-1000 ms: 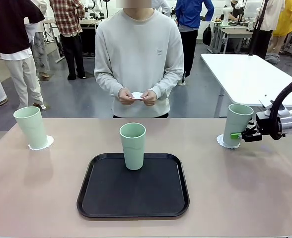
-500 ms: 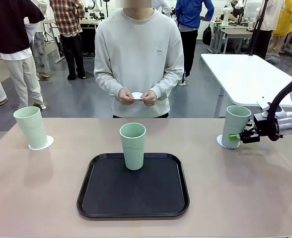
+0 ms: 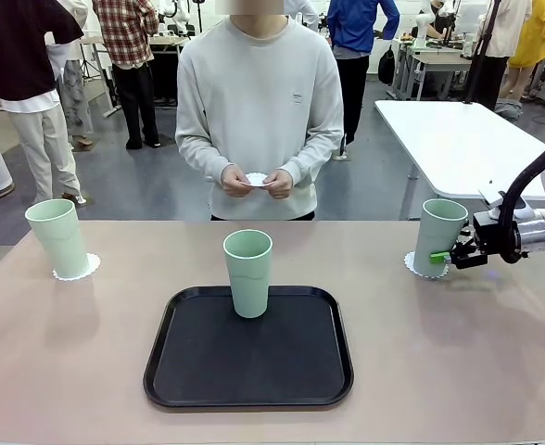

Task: Place coasters on the table and set cups on them.
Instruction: Take one Reusable plastic cup from the Flat Tray and place it on a coaster set by the human.

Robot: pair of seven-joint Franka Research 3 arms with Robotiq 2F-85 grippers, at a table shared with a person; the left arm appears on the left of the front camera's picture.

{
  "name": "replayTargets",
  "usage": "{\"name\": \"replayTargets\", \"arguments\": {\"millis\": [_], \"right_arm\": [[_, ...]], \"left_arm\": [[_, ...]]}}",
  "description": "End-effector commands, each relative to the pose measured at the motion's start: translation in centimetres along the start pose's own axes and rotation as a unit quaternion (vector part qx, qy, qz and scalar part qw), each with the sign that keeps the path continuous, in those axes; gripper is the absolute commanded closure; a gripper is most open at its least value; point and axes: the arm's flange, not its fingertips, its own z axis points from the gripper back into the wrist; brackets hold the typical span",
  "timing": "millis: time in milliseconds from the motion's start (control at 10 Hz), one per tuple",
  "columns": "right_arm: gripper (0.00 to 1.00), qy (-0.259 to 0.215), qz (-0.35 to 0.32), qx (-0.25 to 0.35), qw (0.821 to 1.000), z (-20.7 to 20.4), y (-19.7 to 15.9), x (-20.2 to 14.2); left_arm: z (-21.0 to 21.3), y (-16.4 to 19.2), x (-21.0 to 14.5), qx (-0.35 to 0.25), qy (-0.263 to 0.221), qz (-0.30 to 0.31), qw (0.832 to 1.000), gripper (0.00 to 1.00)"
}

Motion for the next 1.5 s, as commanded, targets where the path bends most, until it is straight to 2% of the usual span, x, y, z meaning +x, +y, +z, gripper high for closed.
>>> {"name": "replayTargets", "arguments": {"millis": [0, 800, 1400], "right_arm": [[0.00, -0.002, -0.002, -0.001, 1.000, -0.3, -0.6, 0.1], [0.00, 0.001, -0.011, 0.007, 1.000, 0.5, -0.8, -0.3], [0.00, 0.001, -0.020, -0.005, 1.000, 2.6, -0.7, -0.6]], "left_arm": [[0.1, -0.3, 0.1, -0.002, -0.008, 0.003, 1.000, 0.00], [0.1, -0.3, 0.1, -0.002, -0.008, 0.003, 1.000, 0.00], [0.1, -0.3, 0.1, -0.002, -0.008, 0.003, 1.000, 0.00]]}}
